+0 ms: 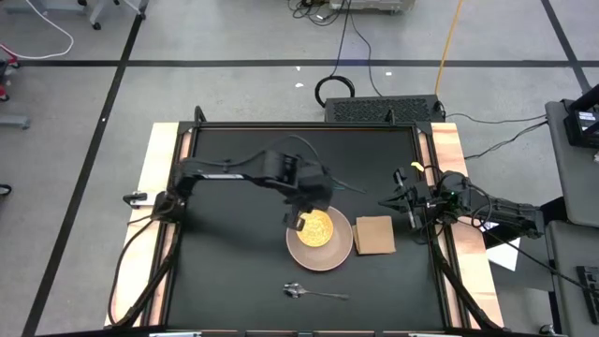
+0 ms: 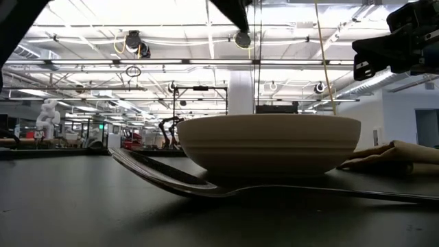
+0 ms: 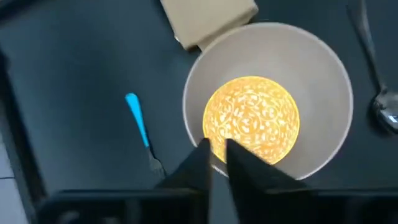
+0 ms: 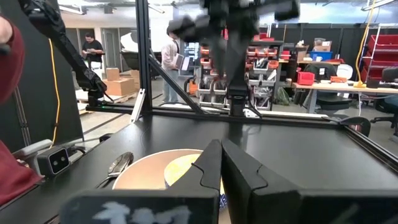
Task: Set table place
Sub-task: Adjust the blue fork
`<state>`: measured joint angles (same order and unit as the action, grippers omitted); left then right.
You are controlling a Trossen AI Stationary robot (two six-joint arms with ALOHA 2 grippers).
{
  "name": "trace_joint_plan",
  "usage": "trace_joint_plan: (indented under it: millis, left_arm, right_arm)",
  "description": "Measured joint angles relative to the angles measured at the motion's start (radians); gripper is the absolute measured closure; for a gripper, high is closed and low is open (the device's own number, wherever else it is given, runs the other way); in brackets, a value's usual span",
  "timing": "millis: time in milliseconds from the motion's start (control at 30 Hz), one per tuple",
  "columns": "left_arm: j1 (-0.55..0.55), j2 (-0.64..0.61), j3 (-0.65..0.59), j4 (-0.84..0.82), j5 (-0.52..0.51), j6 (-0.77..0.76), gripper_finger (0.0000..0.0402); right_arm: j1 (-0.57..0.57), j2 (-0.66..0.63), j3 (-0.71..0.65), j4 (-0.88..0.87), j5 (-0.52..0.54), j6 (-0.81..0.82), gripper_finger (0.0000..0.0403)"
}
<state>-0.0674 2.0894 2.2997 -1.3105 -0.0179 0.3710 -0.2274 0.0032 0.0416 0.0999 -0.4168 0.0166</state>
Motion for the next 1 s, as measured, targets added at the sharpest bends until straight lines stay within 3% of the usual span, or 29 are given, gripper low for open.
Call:
trace_joint_plan:
  millis: [67,500,1000]
  left_arm:
    - [-0.008,-0.040,0.000,0.009,0.010,-0.003,0.0389]
    - [-0.101,-0.256,0.000,0.040,-0.023,-0.061,0.0400]
    - [-0.275,-0.387,-0.002,-0.054,-0.326,-0.228,0.0401]
  right_arm:
    - [0.000,0.002,0.000,0.001,0.000,0.000,0.0403]
    - [0.000,0.013,0.000,0.000,0.000,-0.004,0.0403]
    - [0.000,0.013,0.000,0.001,0.000,-0.003,0.0403]
